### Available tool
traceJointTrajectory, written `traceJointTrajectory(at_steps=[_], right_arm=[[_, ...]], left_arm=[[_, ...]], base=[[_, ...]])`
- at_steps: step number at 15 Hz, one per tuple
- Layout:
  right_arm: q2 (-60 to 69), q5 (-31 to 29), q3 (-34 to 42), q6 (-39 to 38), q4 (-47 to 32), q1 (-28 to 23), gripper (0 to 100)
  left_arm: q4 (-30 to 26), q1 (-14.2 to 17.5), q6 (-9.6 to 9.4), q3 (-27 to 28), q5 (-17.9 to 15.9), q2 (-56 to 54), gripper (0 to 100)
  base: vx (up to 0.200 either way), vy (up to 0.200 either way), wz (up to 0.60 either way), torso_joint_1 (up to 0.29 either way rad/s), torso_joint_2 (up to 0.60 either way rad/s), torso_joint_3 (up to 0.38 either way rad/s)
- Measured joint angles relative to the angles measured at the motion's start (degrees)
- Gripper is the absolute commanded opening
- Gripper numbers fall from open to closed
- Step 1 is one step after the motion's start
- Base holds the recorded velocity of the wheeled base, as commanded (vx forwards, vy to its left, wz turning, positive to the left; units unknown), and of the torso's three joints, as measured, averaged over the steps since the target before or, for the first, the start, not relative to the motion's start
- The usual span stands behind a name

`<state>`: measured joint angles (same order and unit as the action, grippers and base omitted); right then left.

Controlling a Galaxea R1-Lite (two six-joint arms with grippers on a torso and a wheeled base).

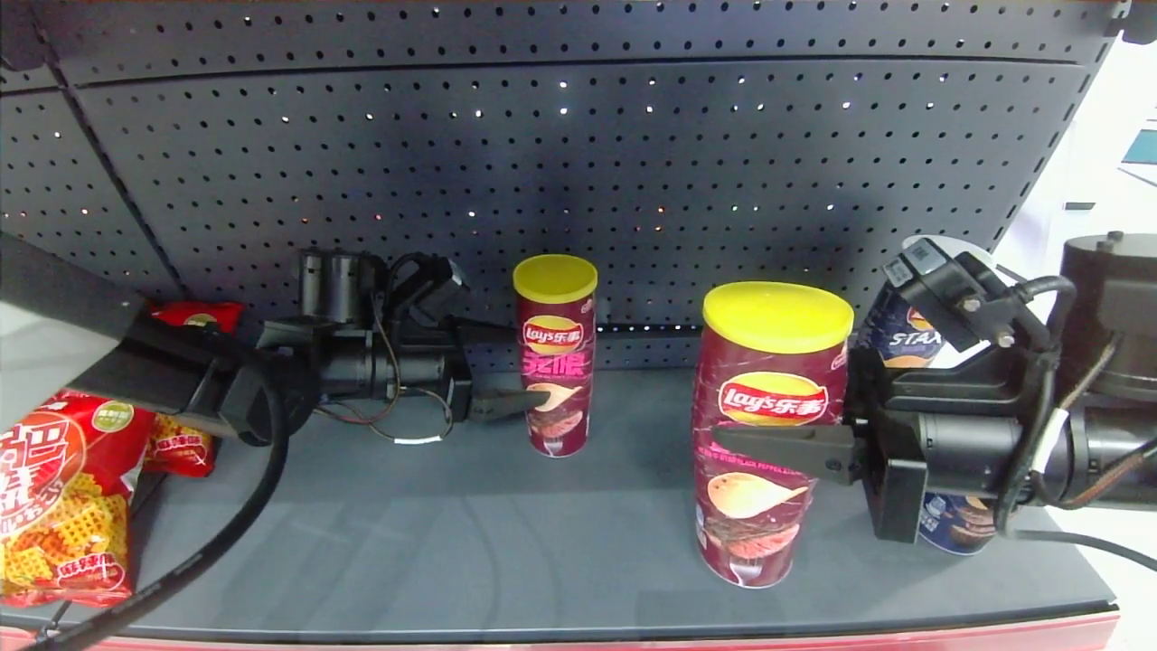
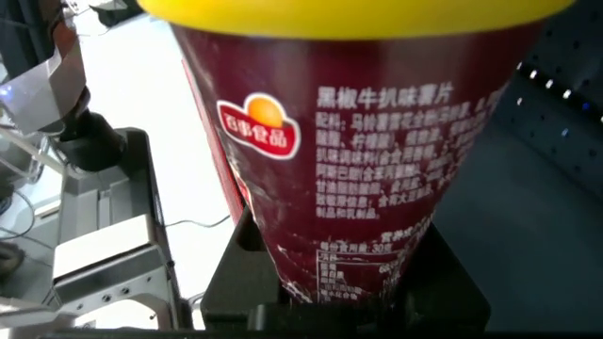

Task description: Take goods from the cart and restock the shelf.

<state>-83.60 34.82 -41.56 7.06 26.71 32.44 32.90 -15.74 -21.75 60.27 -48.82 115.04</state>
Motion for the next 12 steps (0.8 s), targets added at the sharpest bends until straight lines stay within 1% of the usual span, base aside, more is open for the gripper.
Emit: traceJointTrajectory(at_steps=[1, 2, 3, 4, 5, 6, 7, 10, 11, 12], right_arm=[[-0.27, 0.00, 0.05, 0.00, 0.02, -0.02, 0], [-0.46, -0.01, 0.07, -0.02, 0.05, -0.04, 0], [-0.62, -0.01, 0.18, -0.04, 0.00, -0.06, 0], [-0.71, -0.01, 0.20, -0.04, 0.06, -0.11, 0], [-0.74, -0.04, 0.30, -0.04, 0.05, -0.11, 0], [-0.85, -0.01, 0.33, -0.04, 0.13, -0.11, 0], [-0.96, -0.04, 0.35, -0.06, 0.16, -0.11, 0], [-1.27, -0.04, 0.44, -0.06, 0.16, -0.22, 0], [-1.38, -0.04, 0.44, -0.04, 0.17, -0.22, 0], [-1.54, -0.04, 0.44, -0.06, 0.17, -0.22, 0]], left_arm=[[1.04, -0.44, 0.45, 0.63, -0.02, 0.61, 100], [3.35, -1.12, 0.89, 0.76, -0.04, 1.35, 100], [5.22, -1.73, 2.67, 0.56, -0.04, 2.07, 100], [6.24, -2.28, 3.58, 0.43, -0.04, 2.60, 100], [8.34, -2.86, 5.77, 0.43, -0.02, 3.07, 100], [10.42, -3.74, 7.50, 0.63, 0.09, 3.67, 100], [10.69, -4.29, 7.77, 0.67, 0.09, 4.14, 100], [10.83, -4.52, 7.77, 1.50, 0.05, 5.30, 100], [10.80, -4.60, 7.77, 1.68, 0.09, 5.57, 0], [10.80, -4.68, 7.72, 1.74, 0.13, 5.81, 0]], base=[[0.000, 0.000, 0.00, 0.000, 0.00, 0.000], [0.000, 0.000, 0.00, 0.000, 0.00, 0.000], [0.000, 0.000, 0.00, 0.000, 0.00, 0.000], [0.000, 0.000, 0.00, 0.000, 0.00, 0.000], [0.000, 0.000, 0.00, 0.000, 0.00, 0.000], [0.000, 0.000, 0.00, 0.000, 0.00, 0.000], [0.000, 0.000, 0.00, 0.000, 0.00, 0.000], [0.000, 0.000, 0.00, 0.000, 0.00, 0.000], [0.000, 0.000, 0.00, 0.000, 0.00, 0.000], [0.000, 0.000, 0.00, 0.000, 0.00, 0.000]])
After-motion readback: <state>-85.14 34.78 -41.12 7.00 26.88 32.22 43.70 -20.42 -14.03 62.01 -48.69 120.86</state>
